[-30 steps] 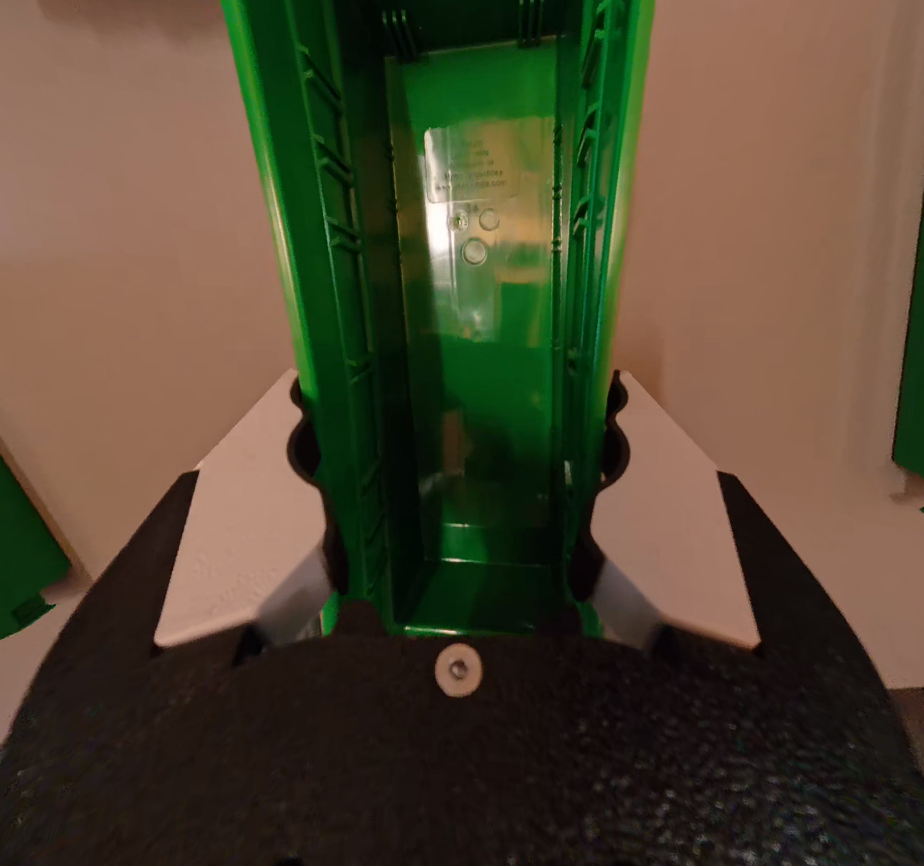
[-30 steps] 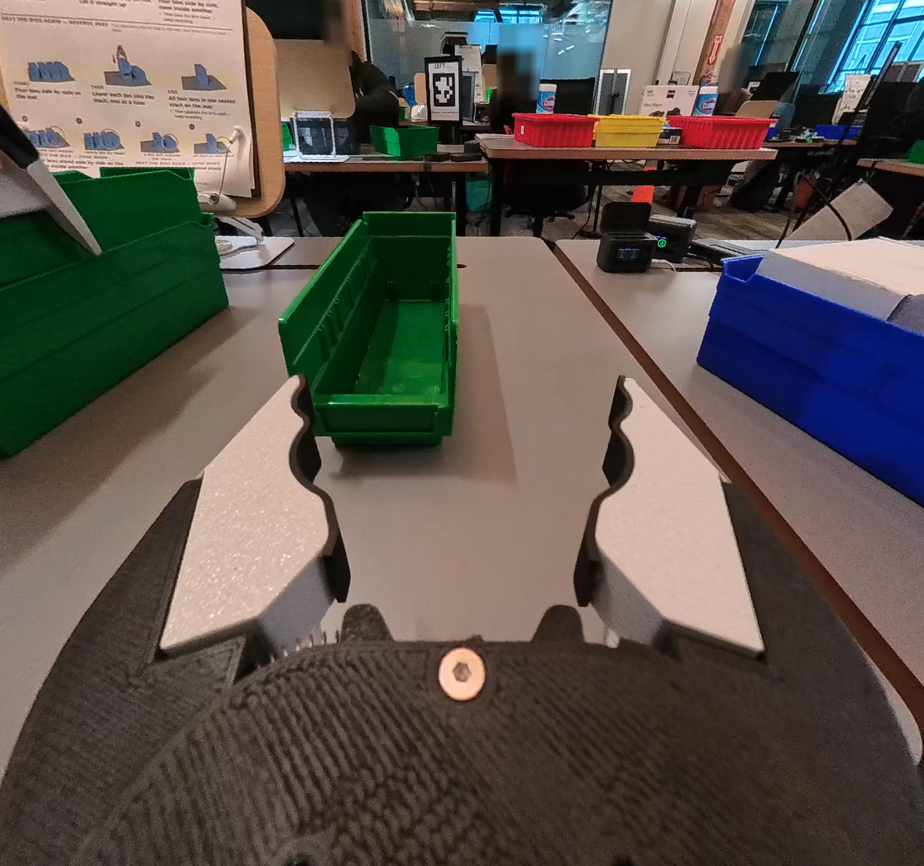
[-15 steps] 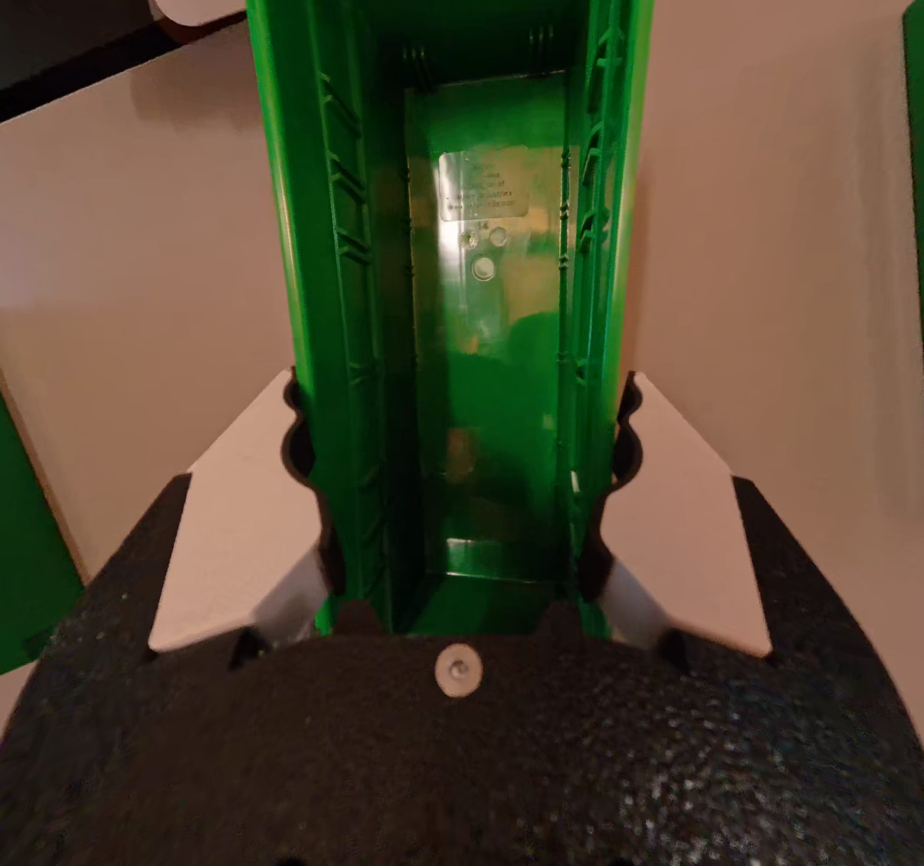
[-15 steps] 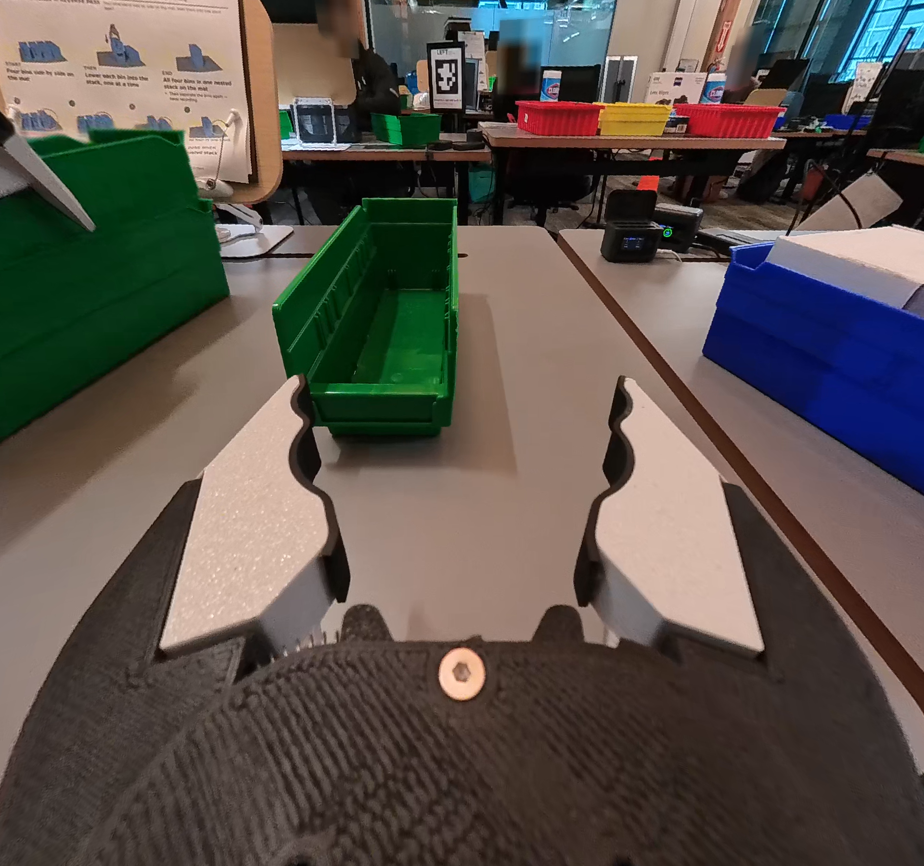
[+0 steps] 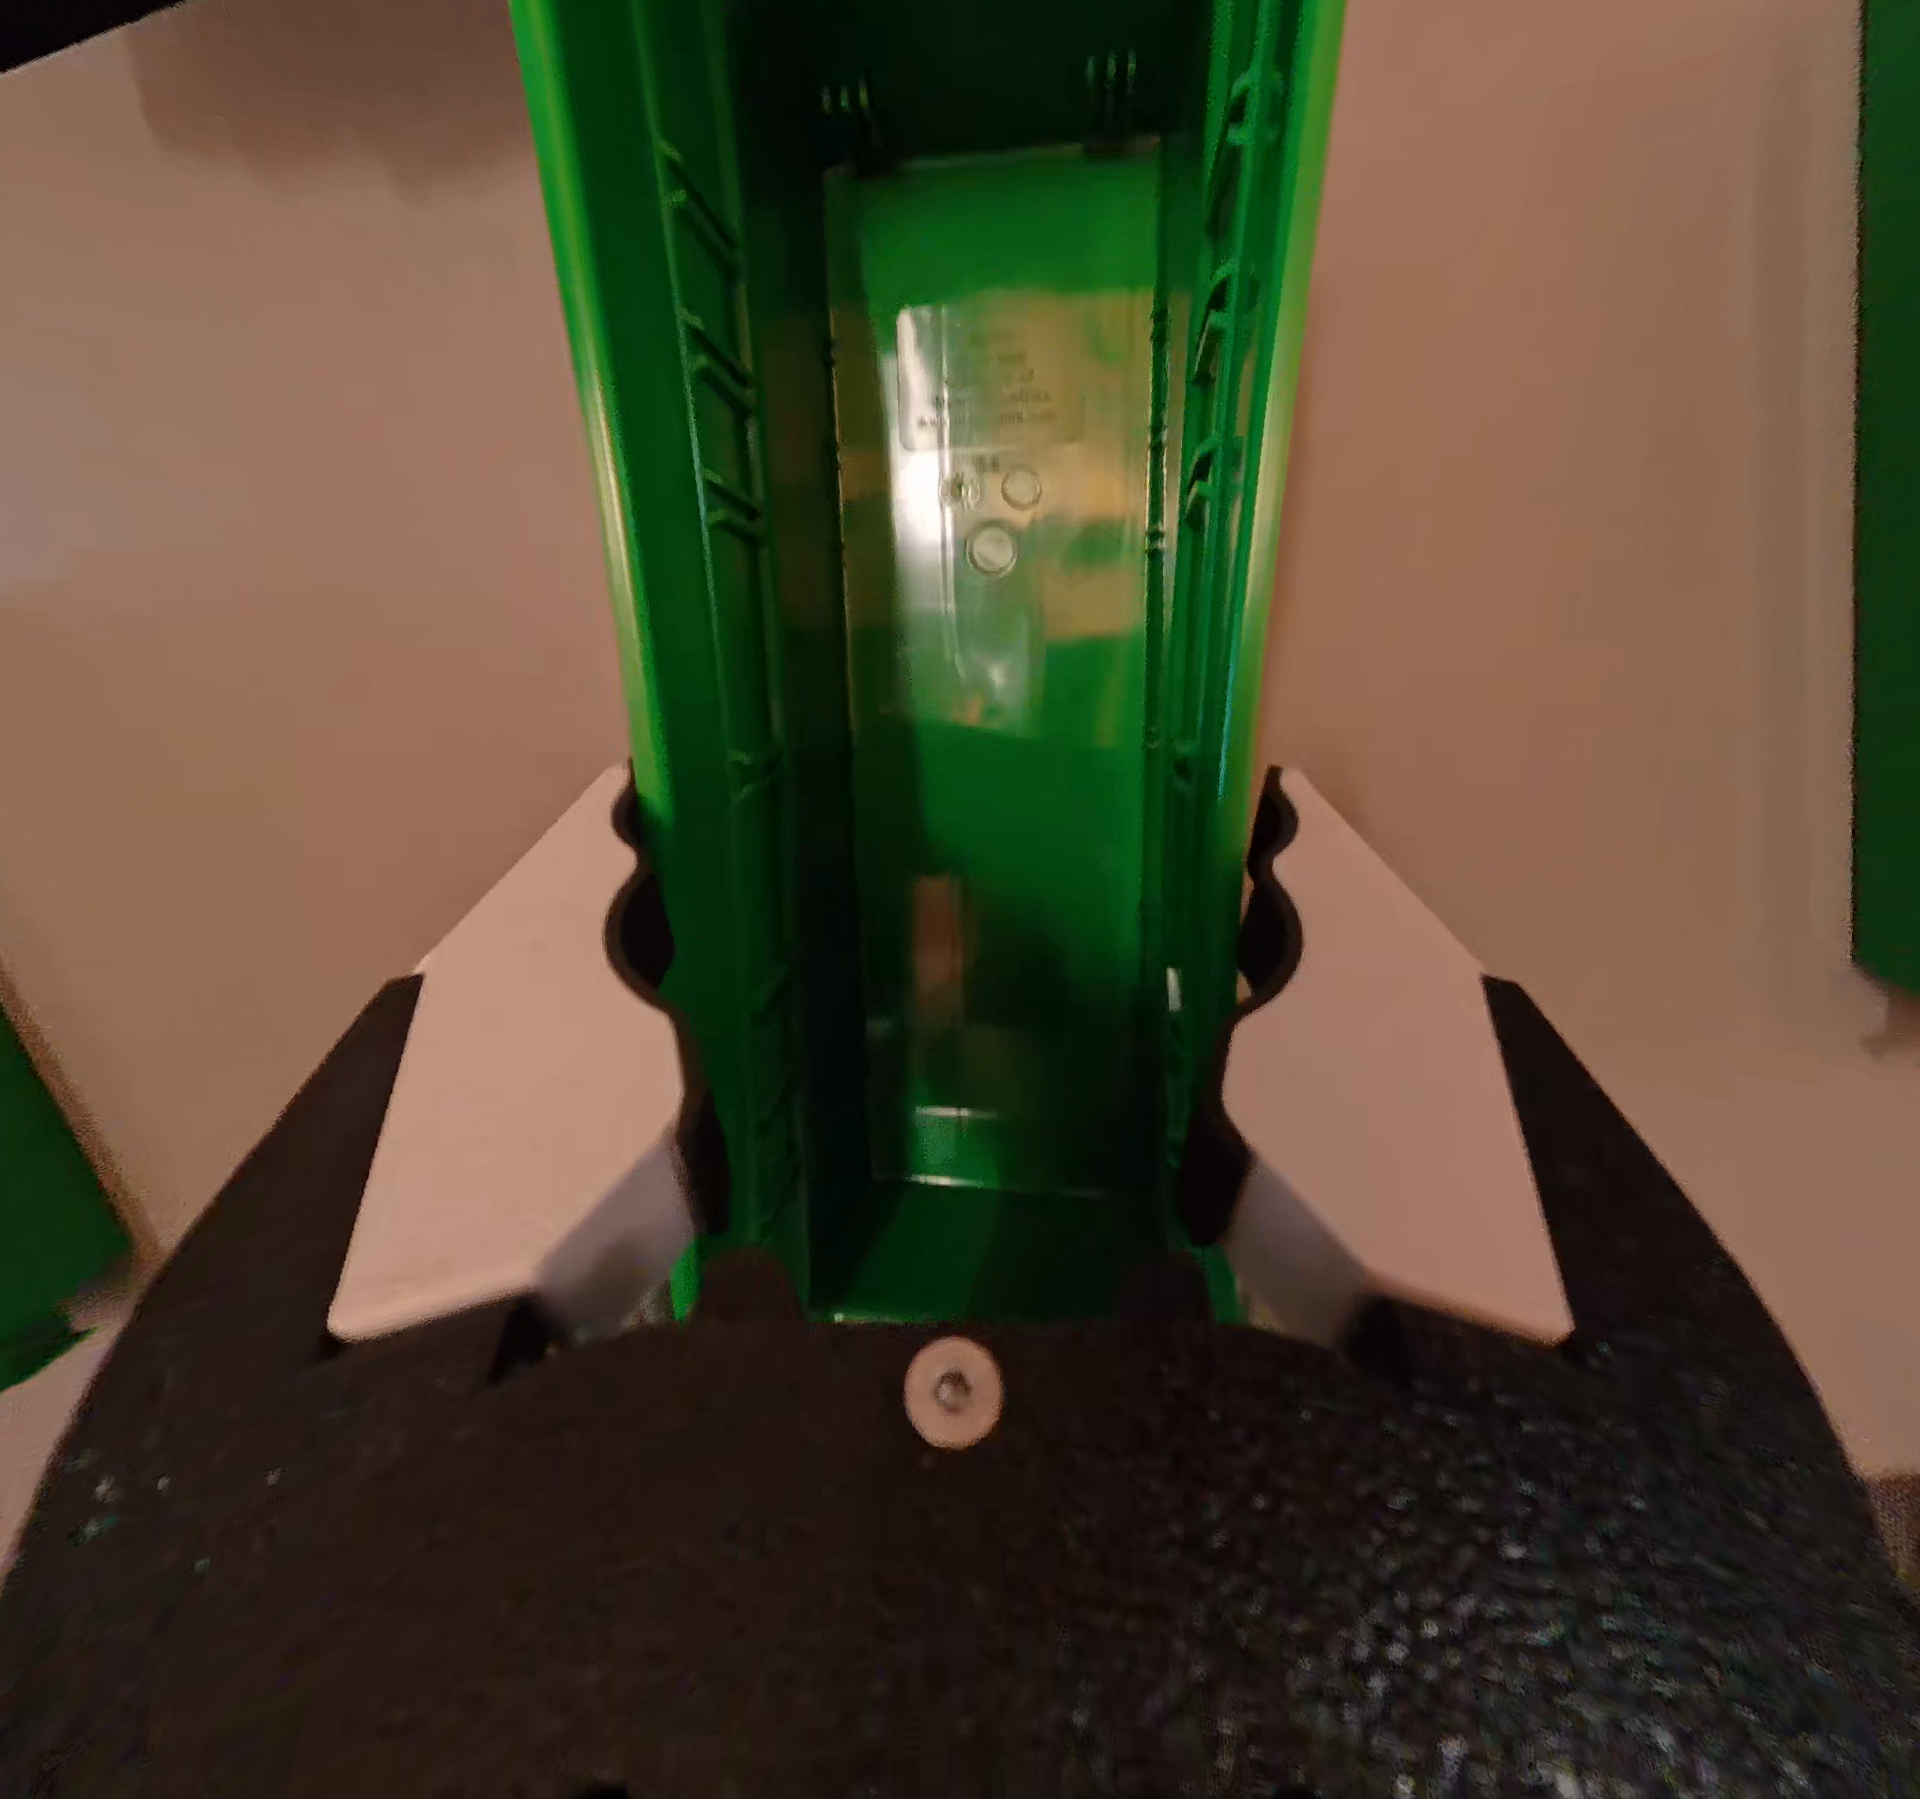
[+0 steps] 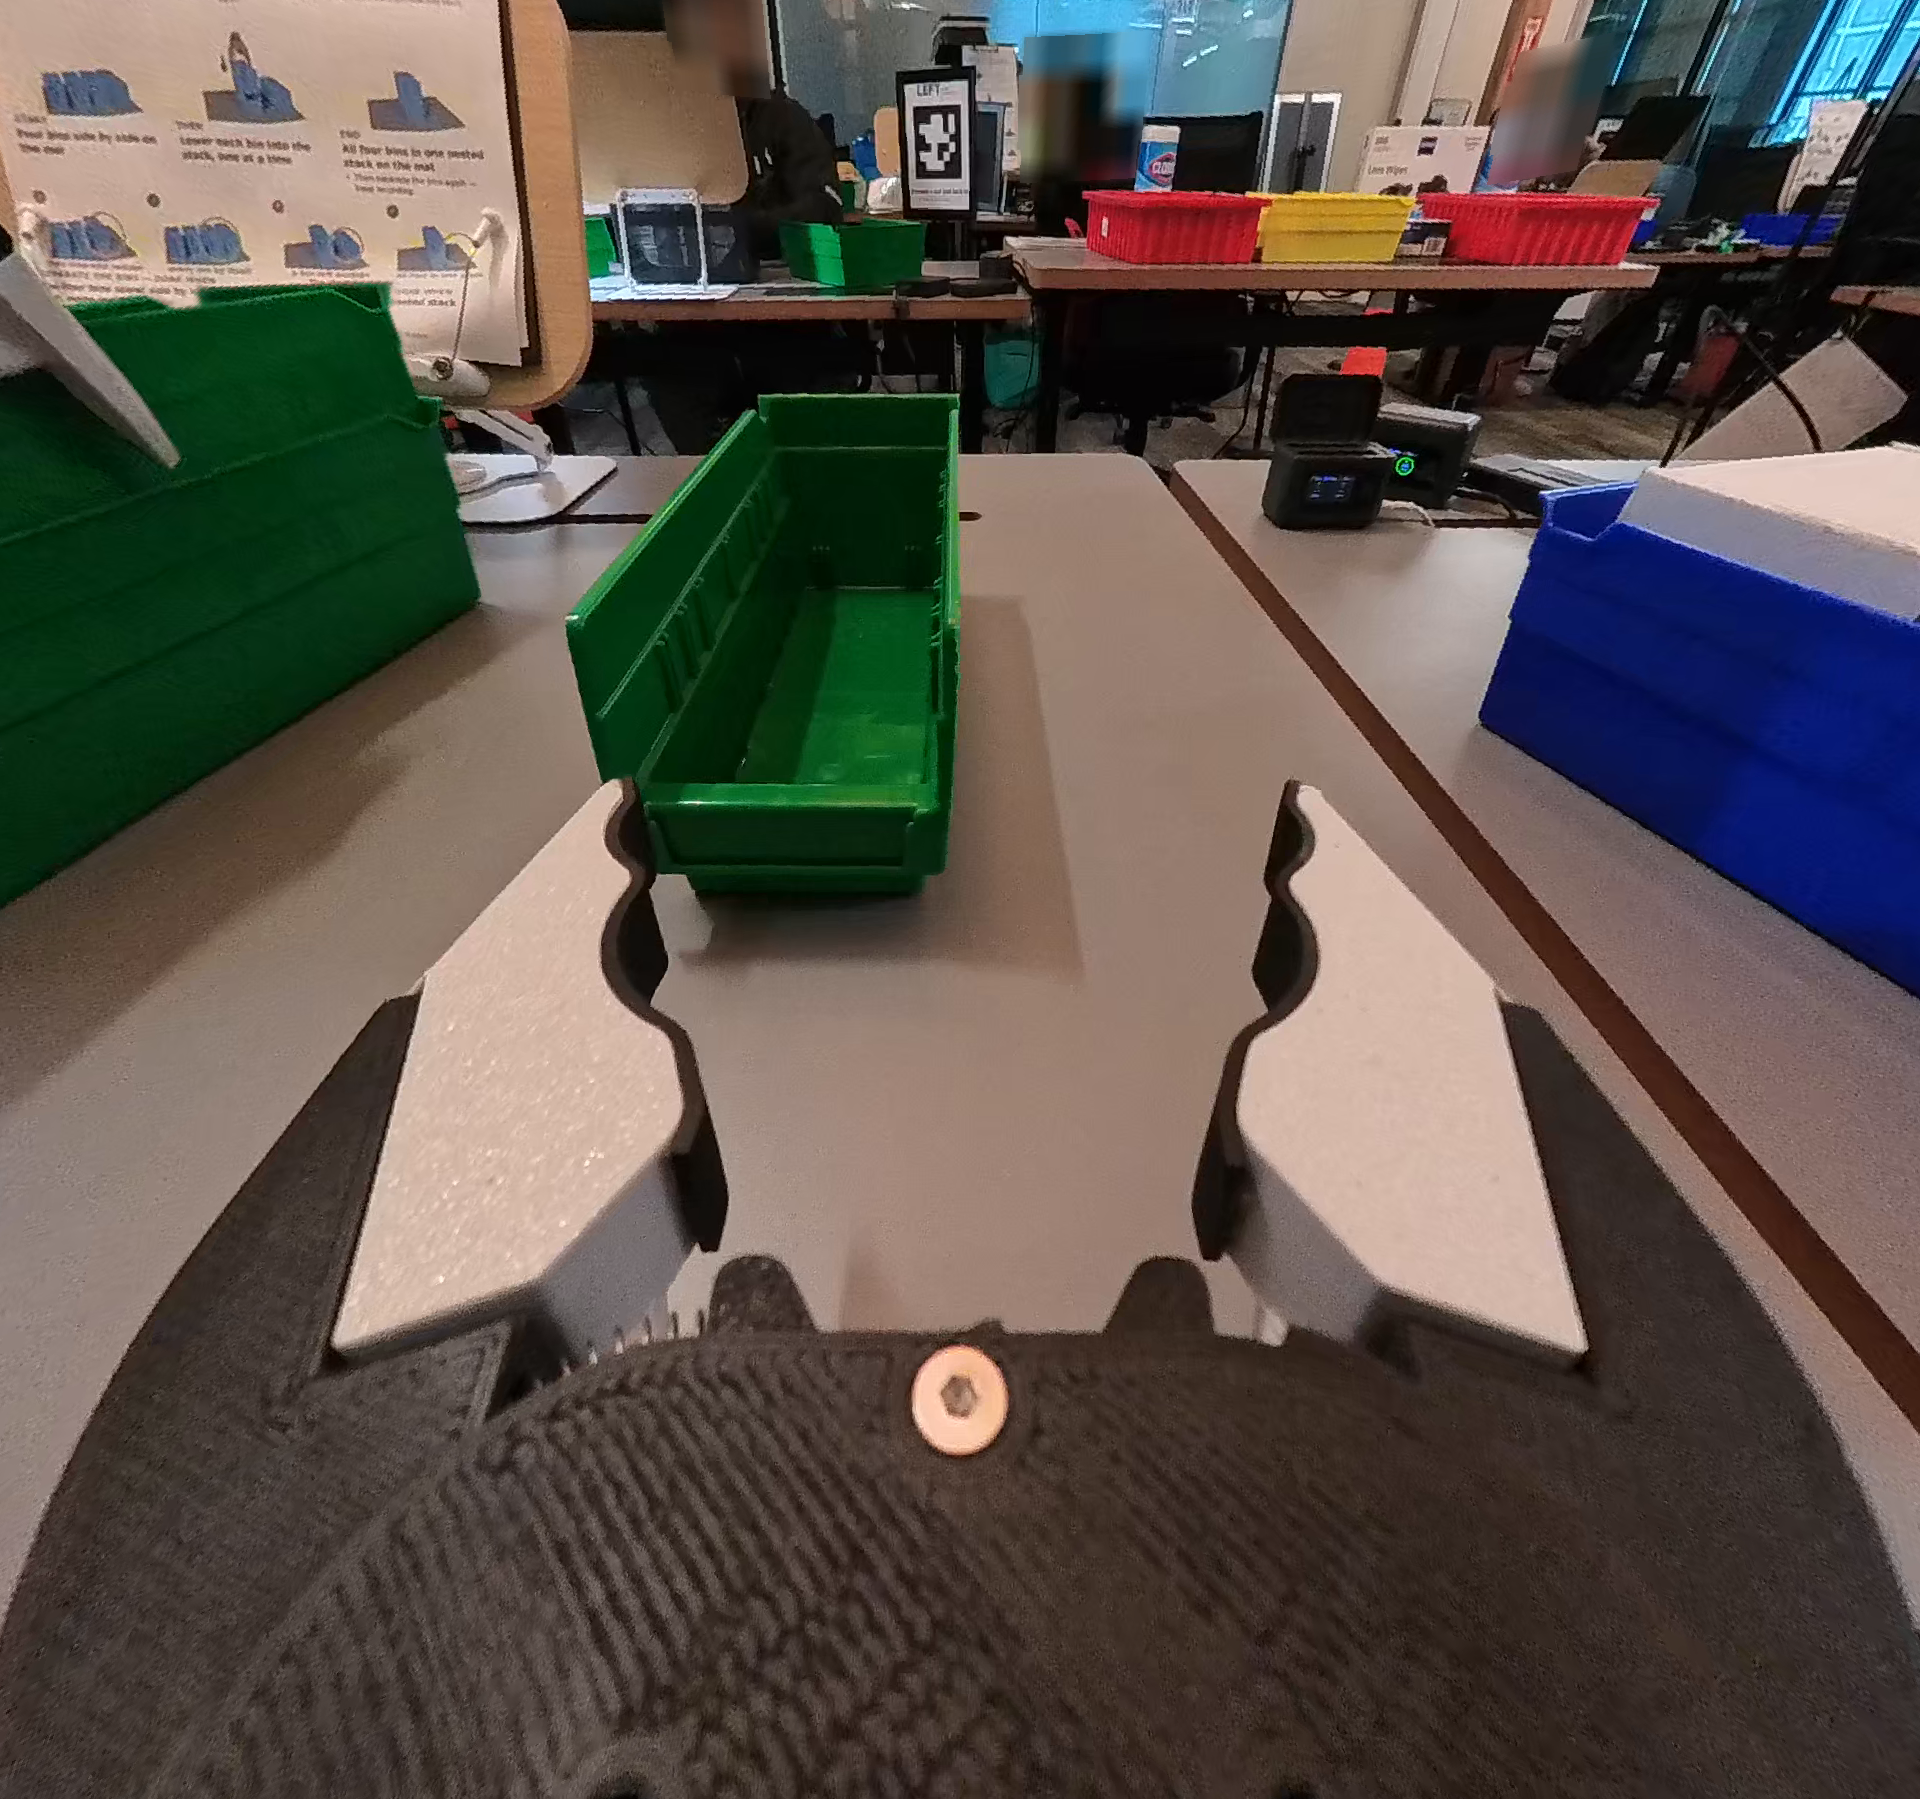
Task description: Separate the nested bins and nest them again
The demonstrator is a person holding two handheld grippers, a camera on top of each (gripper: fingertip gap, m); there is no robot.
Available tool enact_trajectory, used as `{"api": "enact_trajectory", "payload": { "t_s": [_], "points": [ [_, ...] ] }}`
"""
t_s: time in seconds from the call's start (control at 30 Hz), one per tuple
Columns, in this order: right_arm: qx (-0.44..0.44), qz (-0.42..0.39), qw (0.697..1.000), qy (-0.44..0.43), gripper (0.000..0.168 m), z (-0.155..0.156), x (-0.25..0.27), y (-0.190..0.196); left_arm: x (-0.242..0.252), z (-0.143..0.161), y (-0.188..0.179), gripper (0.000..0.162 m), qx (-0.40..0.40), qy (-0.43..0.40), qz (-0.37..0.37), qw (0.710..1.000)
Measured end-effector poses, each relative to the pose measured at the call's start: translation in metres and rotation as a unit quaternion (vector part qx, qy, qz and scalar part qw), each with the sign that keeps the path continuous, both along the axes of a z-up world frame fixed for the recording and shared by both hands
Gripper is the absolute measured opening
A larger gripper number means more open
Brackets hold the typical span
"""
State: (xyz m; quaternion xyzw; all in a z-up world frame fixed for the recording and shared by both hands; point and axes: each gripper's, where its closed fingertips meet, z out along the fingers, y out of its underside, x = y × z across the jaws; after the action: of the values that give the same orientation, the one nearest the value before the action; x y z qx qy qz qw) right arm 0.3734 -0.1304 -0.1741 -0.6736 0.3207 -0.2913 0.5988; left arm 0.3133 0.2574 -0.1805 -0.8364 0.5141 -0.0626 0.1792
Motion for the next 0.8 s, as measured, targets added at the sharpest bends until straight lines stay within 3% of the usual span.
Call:
{"api": "enact_trajectory", "payload": {
  "t_s": [0.27, 0.37, 0.5, 0.57, 0.73, 0.8],
  "points": [
    [-0.001, 0.001, 1.000, -0.002, 0.117, 0.000, -0.001, 0.001, -0.002, 0.008, 0.010, 0.108, 0.081, -0.060, 0.049, 0.994],
    [-0.003, 0.001, 1.000, 0.000, 0.117, -0.002, 0.000, 0.001, -0.001, 0.008, 0.010, 0.114, 0.087, -0.067, 0.048, 0.993],
    [0.001, -0.002, 1.000, 0.000, 0.116, -0.001, 0.001, -0.003, 0.002, 0.012, 0.006, 0.120, 0.051, -0.073, 0.028, 0.996],
    [0.003, -0.003, 1.000, 0.002, 0.116, -0.002, 0.002, -0.004, 0.002, 0.021, 0.007, 0.114, 0.032, -0.075, 0.017, 0.997],
    [0.003, 0.002, 1.000, 0.007, 0.116, -0.004, 0.002, -0.002, -0.002, 0.026, -0.007, 0.120, -0.034, -0.021, -0.046, 0.998],
    [0.003, 0.006, 1.000, 0.007, 0.117, -0.004, 0.000, 0.000, -0.005, 0.031, -0.005, 0.115, -0.021, -0.013, -0.061, 0.998]
  ]
}}
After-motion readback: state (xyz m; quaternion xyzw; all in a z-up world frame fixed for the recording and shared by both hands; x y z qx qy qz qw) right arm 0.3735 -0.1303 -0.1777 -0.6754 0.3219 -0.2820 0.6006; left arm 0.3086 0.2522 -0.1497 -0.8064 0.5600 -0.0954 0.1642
